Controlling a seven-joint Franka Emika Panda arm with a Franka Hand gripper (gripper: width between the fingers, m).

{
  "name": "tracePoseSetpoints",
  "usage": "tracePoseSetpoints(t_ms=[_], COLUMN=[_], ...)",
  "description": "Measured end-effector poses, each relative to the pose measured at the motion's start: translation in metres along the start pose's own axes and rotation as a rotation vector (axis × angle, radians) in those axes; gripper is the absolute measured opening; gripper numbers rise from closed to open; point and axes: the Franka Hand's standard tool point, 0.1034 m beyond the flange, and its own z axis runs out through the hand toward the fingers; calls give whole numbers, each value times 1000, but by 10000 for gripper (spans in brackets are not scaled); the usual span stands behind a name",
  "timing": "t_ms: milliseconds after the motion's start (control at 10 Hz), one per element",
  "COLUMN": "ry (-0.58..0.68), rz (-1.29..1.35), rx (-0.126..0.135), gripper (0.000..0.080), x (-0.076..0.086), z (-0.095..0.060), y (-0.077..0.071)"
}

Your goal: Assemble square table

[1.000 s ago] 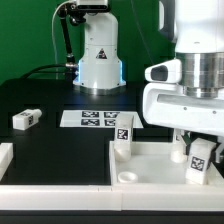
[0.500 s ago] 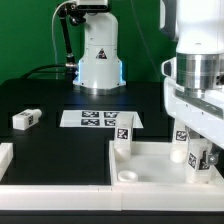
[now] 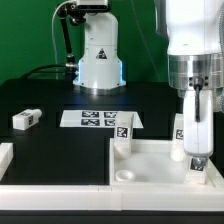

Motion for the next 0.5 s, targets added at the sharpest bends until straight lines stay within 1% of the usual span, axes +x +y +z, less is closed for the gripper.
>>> tracePoseSetpoints(t_ms=[200,300,400,500], ry=[1,3,9,10], rz=[-2,-30,-67,-111], rx=[0,0,3,14], gripper=[292,446,571,571], x=[1,3,10,20], z=[0,1,3,-4], y=[0,1,2,1])
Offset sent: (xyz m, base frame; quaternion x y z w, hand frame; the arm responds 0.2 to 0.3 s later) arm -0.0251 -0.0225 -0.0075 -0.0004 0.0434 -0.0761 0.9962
